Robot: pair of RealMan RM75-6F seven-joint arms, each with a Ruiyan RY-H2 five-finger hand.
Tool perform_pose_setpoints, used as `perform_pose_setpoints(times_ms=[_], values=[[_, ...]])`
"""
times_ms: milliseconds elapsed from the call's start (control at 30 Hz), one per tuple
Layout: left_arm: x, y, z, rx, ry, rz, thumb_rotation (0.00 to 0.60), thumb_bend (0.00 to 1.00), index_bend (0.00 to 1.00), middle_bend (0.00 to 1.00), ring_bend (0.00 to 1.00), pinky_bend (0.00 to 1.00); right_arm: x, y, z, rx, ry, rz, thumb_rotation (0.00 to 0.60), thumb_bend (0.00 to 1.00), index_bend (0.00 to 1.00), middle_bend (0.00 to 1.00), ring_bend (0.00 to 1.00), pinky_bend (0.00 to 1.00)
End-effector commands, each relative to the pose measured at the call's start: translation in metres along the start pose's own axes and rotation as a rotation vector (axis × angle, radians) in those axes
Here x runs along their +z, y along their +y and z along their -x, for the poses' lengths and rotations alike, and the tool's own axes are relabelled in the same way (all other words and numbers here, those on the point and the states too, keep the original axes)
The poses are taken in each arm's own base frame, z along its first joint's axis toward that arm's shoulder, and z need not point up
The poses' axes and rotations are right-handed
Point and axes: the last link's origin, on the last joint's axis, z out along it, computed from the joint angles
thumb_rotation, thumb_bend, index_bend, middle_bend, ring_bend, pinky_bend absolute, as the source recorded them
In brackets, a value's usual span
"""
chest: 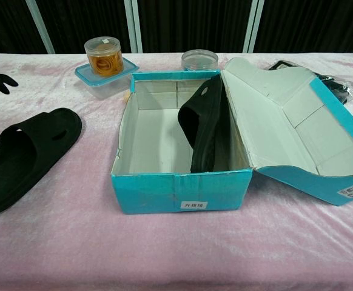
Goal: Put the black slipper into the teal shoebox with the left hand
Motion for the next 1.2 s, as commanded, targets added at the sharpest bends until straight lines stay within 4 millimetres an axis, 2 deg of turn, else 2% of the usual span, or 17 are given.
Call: perform_pose_setpoints(times_ms=[33,500,867,1200], values=[[0.005,0.005,-0.002,0.002,-0.016,0.013,0.6,0.0,0.0,0.14,0.04,0.0,0.0,-0.001,0.0,0.0,0.0,0.0,0.6,0.23,0.0,0.02,0.0,0.01],[0.028,0.018,-0.001,0.006,-0.092,0.026,0.6,0.0,0.0,0.14,0.04,0.0,-0.002,0.003,-0.004,-0.008,0.009,0.016,0.6,0.23,0.0,0.02,0.0,0.01],[0.056,0.038,-0.003,-0.023,-0.128,0.075,0.6,0.0,0.0,0.14,0.04,0.0,-0.004,0.006,-0.005,-0.019,0.008,0.044,0.6,0.23,0.0,0.02,0.0,0.01],[0.068,0.065,-0.001,-0.09,-0.201,0.161,0.6,0.0,0.0,0.18,0.06,0.0,-0.006,0.007,-0.007,-0.019,0.014,0.058,0.6,0.23,0.0,0.02,0.0,0.01]])
